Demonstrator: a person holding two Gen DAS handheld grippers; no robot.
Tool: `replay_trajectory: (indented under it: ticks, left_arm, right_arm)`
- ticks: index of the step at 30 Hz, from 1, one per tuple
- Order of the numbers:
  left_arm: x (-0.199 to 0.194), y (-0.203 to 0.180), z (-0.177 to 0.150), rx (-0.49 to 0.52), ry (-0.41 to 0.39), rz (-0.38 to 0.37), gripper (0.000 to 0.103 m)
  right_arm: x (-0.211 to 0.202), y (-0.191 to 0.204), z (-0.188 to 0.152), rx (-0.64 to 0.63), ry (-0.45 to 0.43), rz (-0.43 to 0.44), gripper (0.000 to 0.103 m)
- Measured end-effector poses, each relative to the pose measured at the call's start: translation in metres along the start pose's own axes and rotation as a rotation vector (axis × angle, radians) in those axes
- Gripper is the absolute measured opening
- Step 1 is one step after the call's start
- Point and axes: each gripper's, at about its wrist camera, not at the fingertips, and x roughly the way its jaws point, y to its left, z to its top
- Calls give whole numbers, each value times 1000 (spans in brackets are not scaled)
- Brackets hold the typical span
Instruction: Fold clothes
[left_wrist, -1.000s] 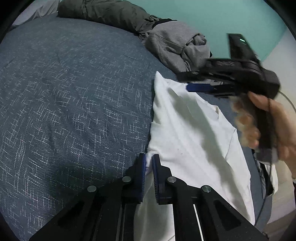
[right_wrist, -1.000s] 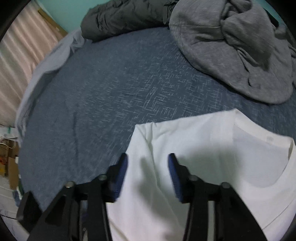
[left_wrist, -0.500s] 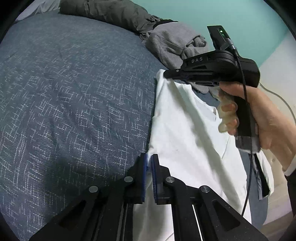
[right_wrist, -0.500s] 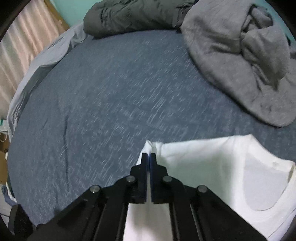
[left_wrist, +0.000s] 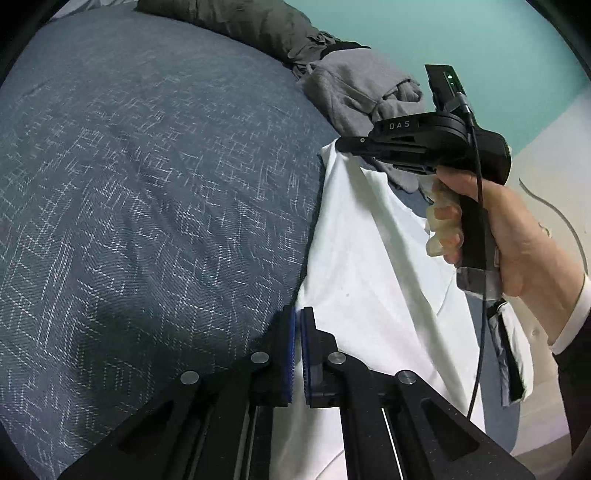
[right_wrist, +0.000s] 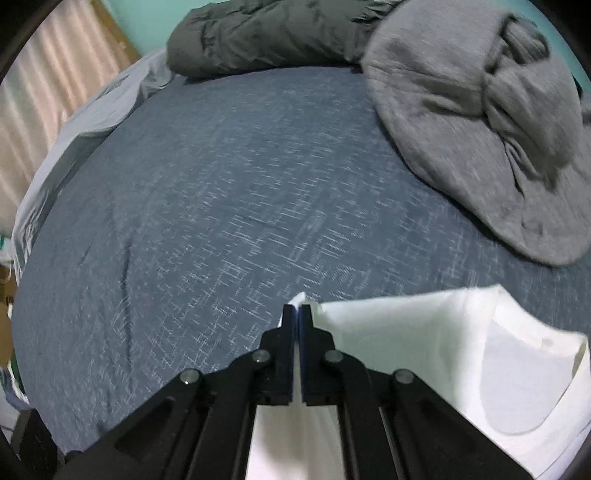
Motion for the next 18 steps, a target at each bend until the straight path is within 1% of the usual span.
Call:
replay_trajectory:
  ticks: [7,12,14,15,16,18]
  left_arm:
    - [-3,3,-1,-10,5,-5,3]
    - [-5,5,-1,3,9,4,3]
    - [-7,6,-2,-3,8,0,3]
    - [-7,7,-3,-5,9,-2,3]
    - [-8,7,-5,-7,8,-4,3]
    - [-9,10,-4,-6,7,-1,3]
  right_arm:
    - [-6,-1,6,-15,-21,5,2]
    - [-12,-3,12,-19,-37,6,2]
    - [-16,-4,13,-21,-43,3,11]
    - [-19,-7,12,-25,-45,-1,20]
    - [-22,-10,10,-23,-49,11,24]
    - [-23,-12,5,-19,-43,48,24]
